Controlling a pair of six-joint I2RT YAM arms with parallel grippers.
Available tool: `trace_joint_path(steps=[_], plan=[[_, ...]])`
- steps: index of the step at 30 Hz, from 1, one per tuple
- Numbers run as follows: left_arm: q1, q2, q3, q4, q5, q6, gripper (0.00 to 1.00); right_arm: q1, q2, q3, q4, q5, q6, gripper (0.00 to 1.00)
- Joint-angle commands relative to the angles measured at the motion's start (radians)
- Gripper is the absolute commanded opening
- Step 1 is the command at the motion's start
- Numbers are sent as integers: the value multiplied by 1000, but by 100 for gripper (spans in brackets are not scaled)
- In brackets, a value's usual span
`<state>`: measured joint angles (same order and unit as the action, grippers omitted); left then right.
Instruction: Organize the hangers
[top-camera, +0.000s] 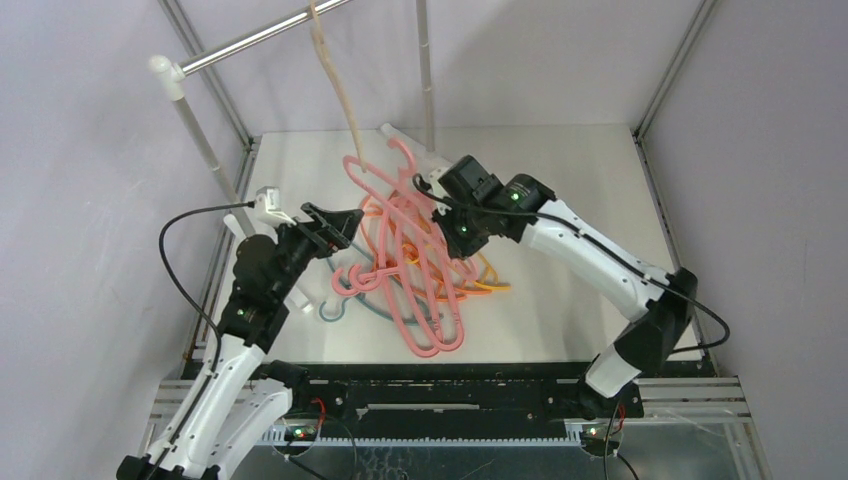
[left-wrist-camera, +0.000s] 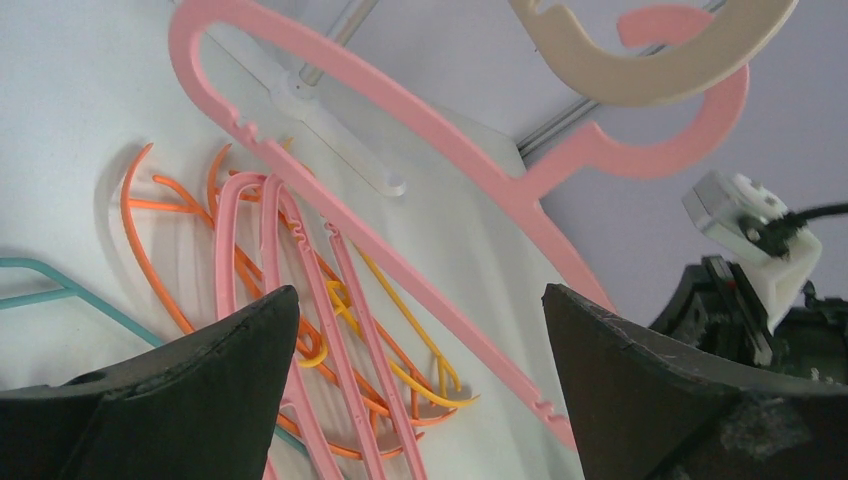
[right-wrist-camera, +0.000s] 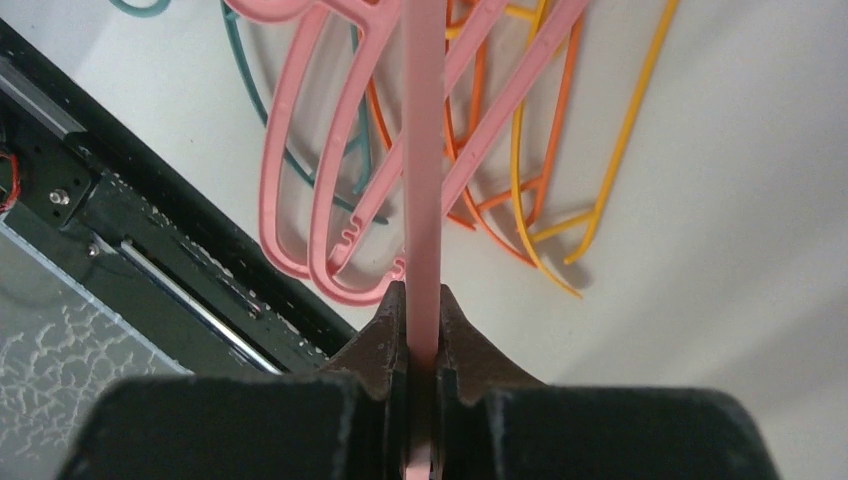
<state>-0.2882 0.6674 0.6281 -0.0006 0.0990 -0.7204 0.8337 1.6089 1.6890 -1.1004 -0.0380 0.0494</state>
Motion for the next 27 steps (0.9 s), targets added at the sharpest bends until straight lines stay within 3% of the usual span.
trace_joint_path(steps=[1, 9, 15, 22, 27], plan=[[7, -32, 15, -10, -4, 30, 96, 54, -123, -69, 23, 12, 66, 1], [7, -65, 6, -39, -17, 38, 95, 232, -186, -58, -50, 82, 80, 1], [6, -107, 4, -47, -2, 31, 95, 268, -193, -2, -39, 153, 108, 1], [7, -189, 66, -88, 6, 24, 95, 268, -42, 171, -17, 289, 0, 1], [7, -226, 100, -111, 21, 7, 95, 269, 62, 339, 5, 287, -51, 2]])
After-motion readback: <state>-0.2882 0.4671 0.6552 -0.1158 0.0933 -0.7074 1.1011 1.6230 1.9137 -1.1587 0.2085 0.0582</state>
